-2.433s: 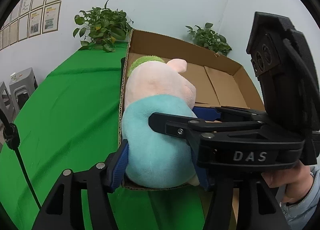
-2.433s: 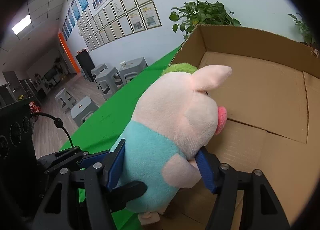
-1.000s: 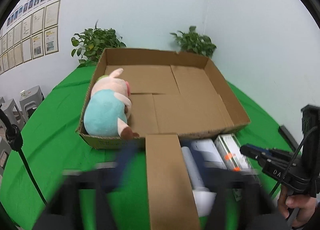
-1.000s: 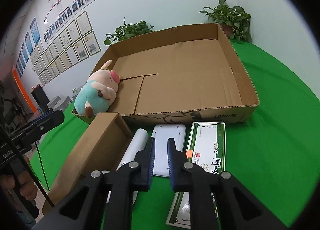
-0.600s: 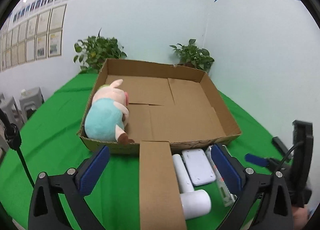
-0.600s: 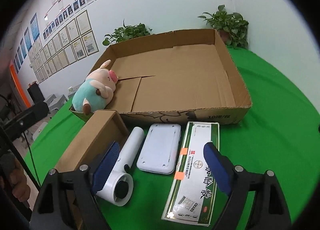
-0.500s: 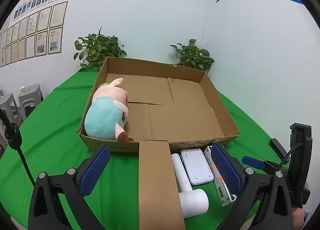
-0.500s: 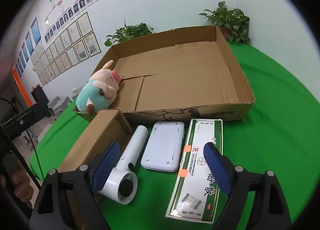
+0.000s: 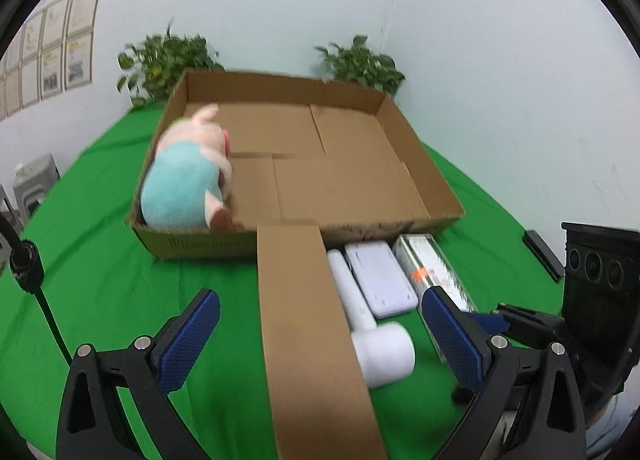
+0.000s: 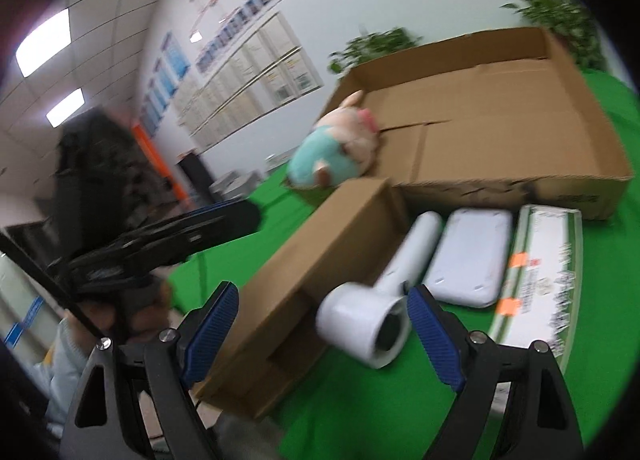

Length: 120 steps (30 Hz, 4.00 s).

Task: Organize objects
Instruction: 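Grasp the long narrow cardboard tray by its side wall with the left gripper, then lift the cardboard tray with the left gripper and carry it over the large box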

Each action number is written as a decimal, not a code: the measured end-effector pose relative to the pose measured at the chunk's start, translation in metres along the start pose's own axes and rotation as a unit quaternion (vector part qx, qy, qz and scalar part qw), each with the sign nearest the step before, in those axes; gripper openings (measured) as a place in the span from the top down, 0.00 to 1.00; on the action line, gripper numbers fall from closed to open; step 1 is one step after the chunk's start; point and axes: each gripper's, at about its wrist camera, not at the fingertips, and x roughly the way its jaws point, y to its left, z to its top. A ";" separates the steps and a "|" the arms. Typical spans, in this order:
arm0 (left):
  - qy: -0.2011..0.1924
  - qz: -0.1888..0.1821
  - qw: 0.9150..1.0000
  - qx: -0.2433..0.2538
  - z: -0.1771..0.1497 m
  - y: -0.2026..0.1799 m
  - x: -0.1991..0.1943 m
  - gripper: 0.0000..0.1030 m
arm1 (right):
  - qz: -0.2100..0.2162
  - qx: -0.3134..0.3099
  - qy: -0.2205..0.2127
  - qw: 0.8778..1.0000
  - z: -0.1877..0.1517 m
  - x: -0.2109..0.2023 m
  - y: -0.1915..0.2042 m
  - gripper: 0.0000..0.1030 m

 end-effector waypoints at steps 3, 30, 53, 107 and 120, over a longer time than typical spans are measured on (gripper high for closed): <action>0.025 -0.015 0.999 -0.013 -0.011 0.008 0.009 0.03 | 0.047 -0.014 0.031 0.998 -0.010 0.010 0.016 0.16; 0.054 -0.029 0.998 -0.020 -0.020 0.039 -0.002 0.41 | 0.062 -0.088 0.092 0.990 -0.012 0.072 0.080 0.76; 0.111 0.037 0.991 -0.071 -0.064 0.093 0.009 0.80 | -0.041 0.012 0.091 0.995 -0.009 0.091 0.037 0.53; -0.007 0.071 0.997 -0.036 -0.018 0.004 -0.021 0.90 | -0.171 0.008 -0.030 0.985 0.016 0.040 0.058 0.83; -0.092 0.059 0.994 0.017 0.084 -0.026 -0.023 0.90 | -0.199 -0.029 -0.120 0.972 0.085 0.010 0.046 0.83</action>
